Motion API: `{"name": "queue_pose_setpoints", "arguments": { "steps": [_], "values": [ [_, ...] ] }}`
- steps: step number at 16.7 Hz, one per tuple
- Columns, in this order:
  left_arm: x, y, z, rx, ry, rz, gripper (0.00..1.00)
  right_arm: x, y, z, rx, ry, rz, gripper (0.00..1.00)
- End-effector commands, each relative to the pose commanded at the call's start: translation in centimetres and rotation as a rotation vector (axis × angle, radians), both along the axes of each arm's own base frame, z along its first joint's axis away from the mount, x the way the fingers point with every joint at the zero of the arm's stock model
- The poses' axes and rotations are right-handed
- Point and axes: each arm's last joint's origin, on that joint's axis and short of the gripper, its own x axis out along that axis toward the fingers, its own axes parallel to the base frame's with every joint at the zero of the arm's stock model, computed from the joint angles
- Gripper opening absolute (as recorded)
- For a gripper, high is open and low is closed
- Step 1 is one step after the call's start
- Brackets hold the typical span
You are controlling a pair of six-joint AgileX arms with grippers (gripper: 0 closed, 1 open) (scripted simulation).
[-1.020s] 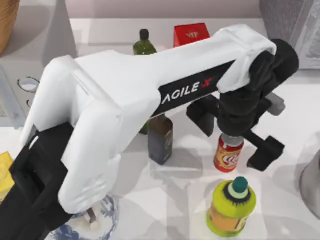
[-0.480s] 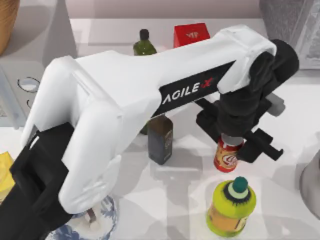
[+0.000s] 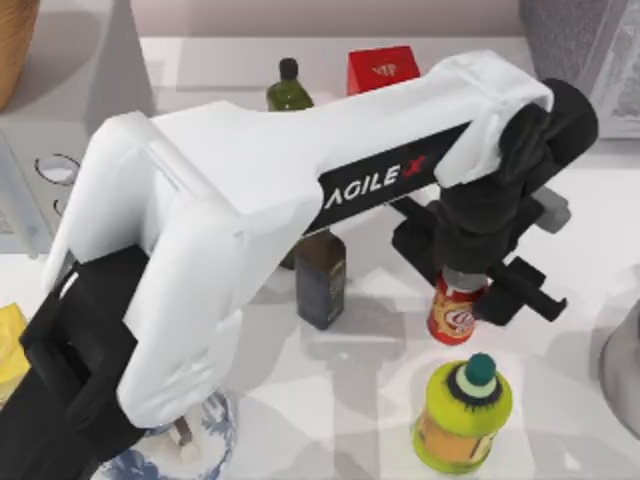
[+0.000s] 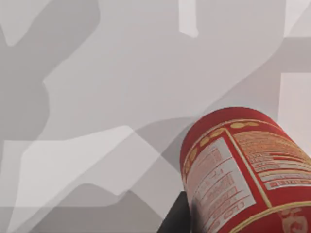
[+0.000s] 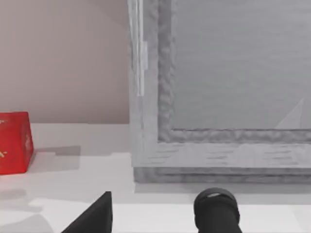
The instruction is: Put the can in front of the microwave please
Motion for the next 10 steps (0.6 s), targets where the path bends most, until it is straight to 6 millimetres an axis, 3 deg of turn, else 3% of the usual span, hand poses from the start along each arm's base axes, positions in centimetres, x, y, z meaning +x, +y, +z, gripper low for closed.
{"name": "queue_pose_setpoints", "arguments": {
  "steps": [6, 10],
  "values": [
    [-0.1, -0.1, 0.4, 0.001, 0.0, -0.009, 0.0, 0.0, 0.0, 0.0, 0.0, 0.0, 0.0, 1.0],
    [0.0, -0.1, 3.1, -0.001, 0.0, -0.003, 0.0, 0.0, 0.0, 0.0, 0.0, 0.0, 0.0, 1.0]
  ]
}}
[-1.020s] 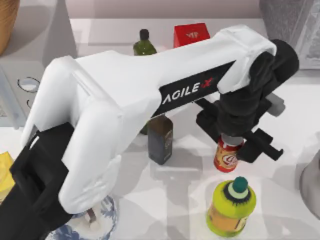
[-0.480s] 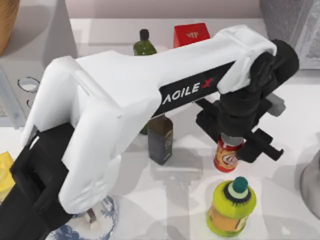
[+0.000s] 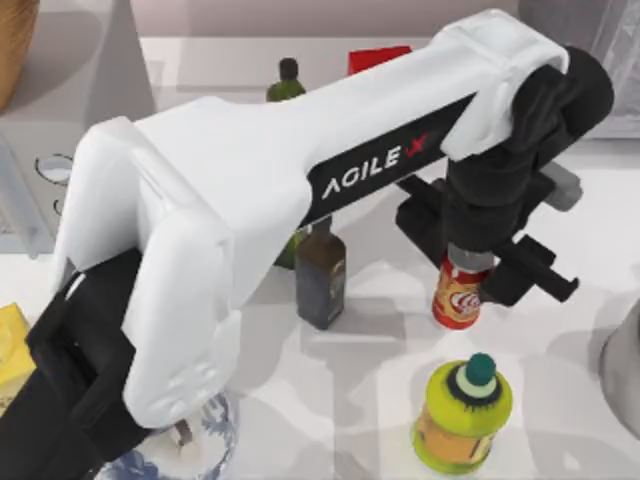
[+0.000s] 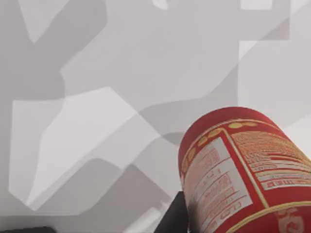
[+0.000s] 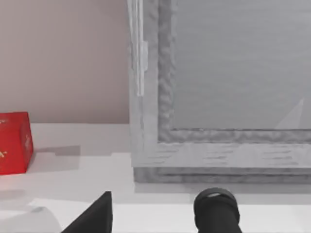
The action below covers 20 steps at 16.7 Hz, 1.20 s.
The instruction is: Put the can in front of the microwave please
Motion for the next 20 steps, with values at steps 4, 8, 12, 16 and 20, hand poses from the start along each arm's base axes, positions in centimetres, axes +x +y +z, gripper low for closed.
{"name": "queue_pose_setpoints", "arguments": {
  "steps": [4, 8, 12, 16, 20],
  "values": [
    [0.0, 0.1, 1.0, 0.0, 0.0, 0.003, 0.0, 0.0, 0.0, 0.0, 0.0, 0.0, 0.0, 1.0],
    [0.1, 0.4, 1.3, -0.006, -0.004, -0.001, 0.0, 0.0, 0.0, 0.0, 0.0, 0.0, 0.0, 1.0],
    [1.9, 4.7, 6.6, -0.088, -0.053, 0.003, 0.0, 0.0, 0.0, 0.0, 0.0, 0.0, 0.0, 1.0],
    [2.6, 14.5, 14.5, -0.17, -0.145, 0.036, 0.0, 0.0, 0.0, 0.0, 0.0, 0.0, 0.0, 1.0],
    [0.1, 26.2, 18.4, -0.159, -0.199, 0.115, 0.0, 0.0, 0.0, 0.0, 0.0, 0.0, 0.0, 1.0]
  ]
}}
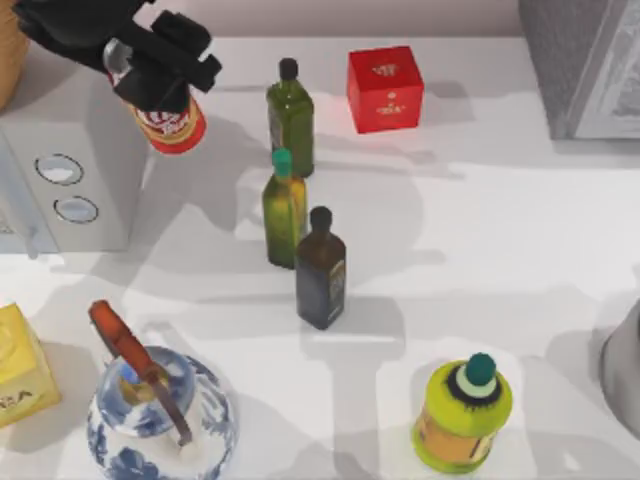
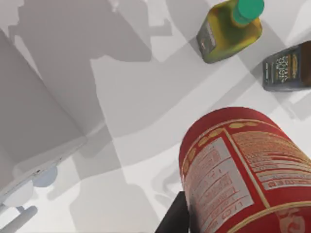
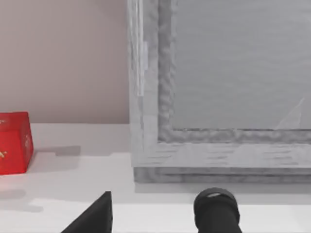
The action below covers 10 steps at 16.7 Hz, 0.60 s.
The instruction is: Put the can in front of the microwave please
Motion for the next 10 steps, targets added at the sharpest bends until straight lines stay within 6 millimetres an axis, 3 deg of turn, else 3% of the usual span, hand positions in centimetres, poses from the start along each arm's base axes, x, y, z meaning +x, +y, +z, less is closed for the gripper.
{"name": "queue_pose_setpoints", "arguments": {
  "steps": [2, 5, 10],
  "values": [
    [-2.0, 5.3, 0.2, 0.022, -0.002, 0.067, 0.0, 0.0, 0.0, 0.0, 0.0, 0.0, 0.0, 1.0],
    [-5.0, 12.2, -1.3, 0.064, 0.009, 0.203, 0.0, 0.0, 0.0, 0.0, 0.0, 0.0, 0.0, 1.0],
    [-7.6, 21.0, -7.5, 0.108, 0.101, 0.452, 0.0, 0.0, 0.0, 0.0, 0.0, 0.0, 0.0, 1.0]
  ]
}}
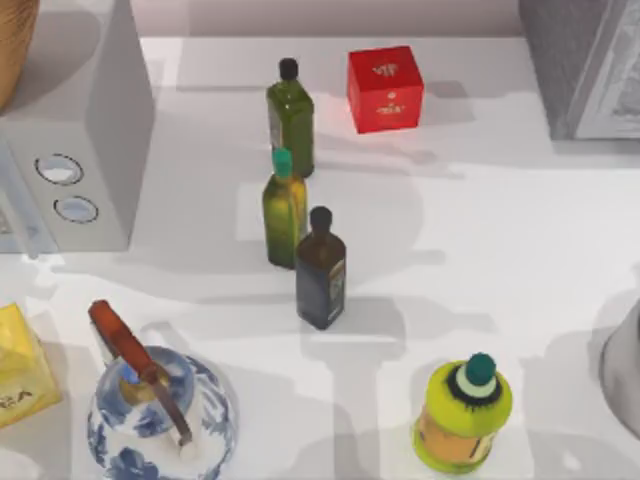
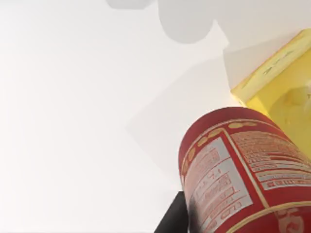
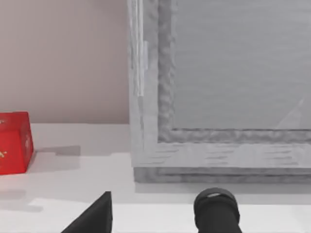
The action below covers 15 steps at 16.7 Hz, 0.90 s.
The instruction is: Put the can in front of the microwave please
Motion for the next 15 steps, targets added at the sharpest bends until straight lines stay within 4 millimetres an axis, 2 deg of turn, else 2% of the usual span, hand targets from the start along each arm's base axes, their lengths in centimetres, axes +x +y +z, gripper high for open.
{"name": "queue_pose_setpoints", "arguments": {
  "steps": [3, 6, 8, 15],
  "values": [
    [-0.8, 4.2, -4.7, -0.019, 0.068, 0.127, 0.0, 0.0, 0.0, 0.0, 0.0, 0.0, 0.0, 1.0],
    [-1.7, 6.8, -8.2, -0.042, 0.113, 0.209, 0.0, 0.0, 0.0, 0.0, 0.0, 0.0, 0.0, 1.0],
    [-1.9, 7.4, -9.0, -0.049, 0.123, 0.228, 0.0, 0.0, 0.0, 0.0, 0.0, 0.0, 0.0, 1.0],
    [-1.8, 7.3, -9.3, -0.048, 0.123, 0.225, 0.0, 0.0, 0.0, 0.0, 0.0, 0.0, 0.0, 1.0]
  ]
}}
